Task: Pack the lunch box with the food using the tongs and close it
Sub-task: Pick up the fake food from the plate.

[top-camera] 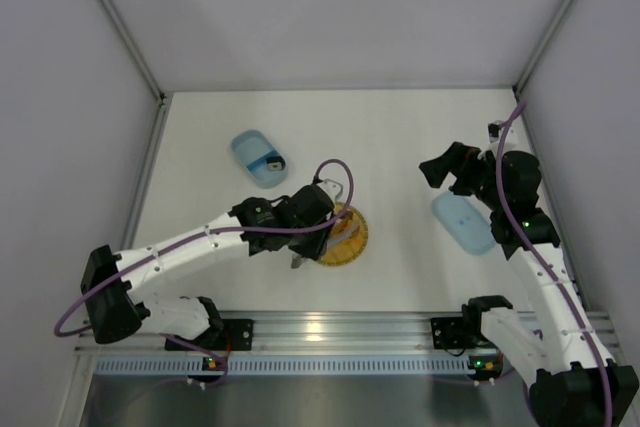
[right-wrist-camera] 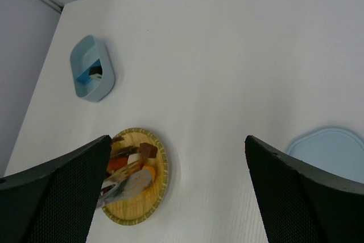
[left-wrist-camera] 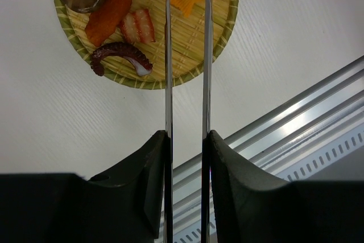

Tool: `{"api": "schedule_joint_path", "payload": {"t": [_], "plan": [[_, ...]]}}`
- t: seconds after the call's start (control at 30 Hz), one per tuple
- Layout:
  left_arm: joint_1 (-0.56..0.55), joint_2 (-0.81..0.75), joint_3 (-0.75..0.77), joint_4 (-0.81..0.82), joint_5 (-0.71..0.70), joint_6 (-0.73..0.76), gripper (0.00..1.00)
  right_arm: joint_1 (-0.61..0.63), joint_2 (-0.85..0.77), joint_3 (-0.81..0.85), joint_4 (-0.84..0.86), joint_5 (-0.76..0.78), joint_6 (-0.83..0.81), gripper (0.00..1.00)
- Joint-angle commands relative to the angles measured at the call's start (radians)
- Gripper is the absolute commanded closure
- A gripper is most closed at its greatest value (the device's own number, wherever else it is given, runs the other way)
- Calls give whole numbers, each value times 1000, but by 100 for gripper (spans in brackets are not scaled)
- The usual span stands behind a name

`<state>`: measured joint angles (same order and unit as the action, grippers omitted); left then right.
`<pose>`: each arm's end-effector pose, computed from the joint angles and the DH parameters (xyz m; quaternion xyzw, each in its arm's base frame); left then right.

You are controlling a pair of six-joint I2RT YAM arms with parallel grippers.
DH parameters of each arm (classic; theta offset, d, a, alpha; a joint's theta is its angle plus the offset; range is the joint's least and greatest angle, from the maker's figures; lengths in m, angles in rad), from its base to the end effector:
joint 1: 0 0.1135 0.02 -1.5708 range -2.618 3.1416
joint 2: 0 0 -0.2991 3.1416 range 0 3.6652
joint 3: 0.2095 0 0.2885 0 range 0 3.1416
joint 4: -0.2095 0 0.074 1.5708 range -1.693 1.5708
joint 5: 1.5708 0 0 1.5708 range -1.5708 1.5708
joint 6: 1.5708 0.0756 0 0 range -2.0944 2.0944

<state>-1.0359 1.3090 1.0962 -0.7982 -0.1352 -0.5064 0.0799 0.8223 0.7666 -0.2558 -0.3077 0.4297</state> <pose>0.1669 -0.2616 0.2753 0.2329 0.9304 -0.1455 0.2429 0.2380 0.0420 0.3321 0.0501 0.8022 0.2665 0.5319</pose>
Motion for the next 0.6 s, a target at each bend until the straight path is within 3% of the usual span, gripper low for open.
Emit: {"api": "schedule_joint_path", "payload": {"t": [0.0, 0.27, 0.57], "plan": [[-3, -60, 59, -1, 28, 16, 72, -17, -18, 13, 24, 7, -14, 1], [-3, -97, 90, -32, 22, 20, 73, -15, -18, 10, 24, 9, -14, 1], [-3, -134, 126, -82, -128, -46, 70, -15, -22, 11, 23, 9, -14, 0]]}}
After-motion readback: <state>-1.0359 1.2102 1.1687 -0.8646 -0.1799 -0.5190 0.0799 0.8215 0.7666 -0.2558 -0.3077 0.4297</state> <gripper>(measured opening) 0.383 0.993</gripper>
